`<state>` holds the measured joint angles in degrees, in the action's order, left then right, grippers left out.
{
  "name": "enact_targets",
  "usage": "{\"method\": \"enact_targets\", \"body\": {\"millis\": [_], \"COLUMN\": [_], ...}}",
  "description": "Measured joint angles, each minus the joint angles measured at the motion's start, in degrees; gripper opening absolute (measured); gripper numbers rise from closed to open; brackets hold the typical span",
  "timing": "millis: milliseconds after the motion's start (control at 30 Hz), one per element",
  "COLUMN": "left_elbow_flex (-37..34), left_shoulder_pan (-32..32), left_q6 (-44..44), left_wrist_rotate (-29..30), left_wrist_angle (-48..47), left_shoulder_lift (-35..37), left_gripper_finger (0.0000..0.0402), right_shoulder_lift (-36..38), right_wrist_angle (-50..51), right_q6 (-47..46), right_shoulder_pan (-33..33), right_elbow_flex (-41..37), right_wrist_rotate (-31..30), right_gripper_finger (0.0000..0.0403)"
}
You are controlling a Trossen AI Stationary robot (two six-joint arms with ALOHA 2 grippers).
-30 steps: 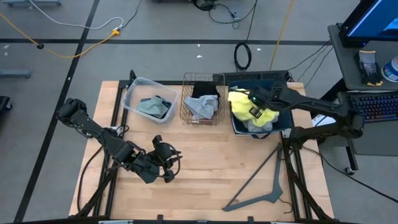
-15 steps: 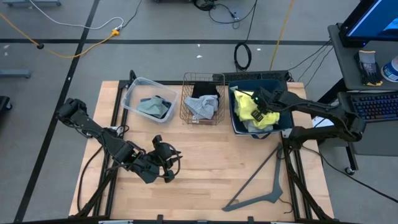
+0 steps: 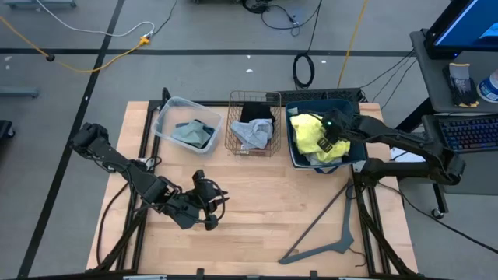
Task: Pick & Place Cloths
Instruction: Put the yellow dress into the blue laundry organizer
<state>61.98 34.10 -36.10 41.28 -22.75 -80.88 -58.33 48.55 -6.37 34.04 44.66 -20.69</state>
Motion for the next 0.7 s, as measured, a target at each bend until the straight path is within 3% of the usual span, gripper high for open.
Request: {"method": "enact_targets", "body": {"millis": [333,500,700], "left_elbow_flex": [0.0,0.0,0.0], "left_shoulder_pan": [-0.01,-0.02,0.0], "left_q6": [0.04,0.04,0.11], "left_wrist_rotate": [-0.33,-0.34,-1.31], "left_wrist_angle": [-0.04,-0.08,-0.11], "left_shoulder_lift": [0.0,0.0,0.0], "left_gripper_finger": [0.0081,0.0081,0.0081], "right_shoulder_lift": [6.19,7.28,7.73], "right_wrist_angle": [1.63,1.72,1.63], "right_q6": [2.81,2.99,2.99], "right_shoulder_pan": [-0.02,-0.02,-0.02], "right_elbow_flex": [0.0,0.0,0.02], "right_wrist_rotate": [7.74,8.99,9.01], "right_gripper_finger": [0.0213,0.0257,0.0279]}}
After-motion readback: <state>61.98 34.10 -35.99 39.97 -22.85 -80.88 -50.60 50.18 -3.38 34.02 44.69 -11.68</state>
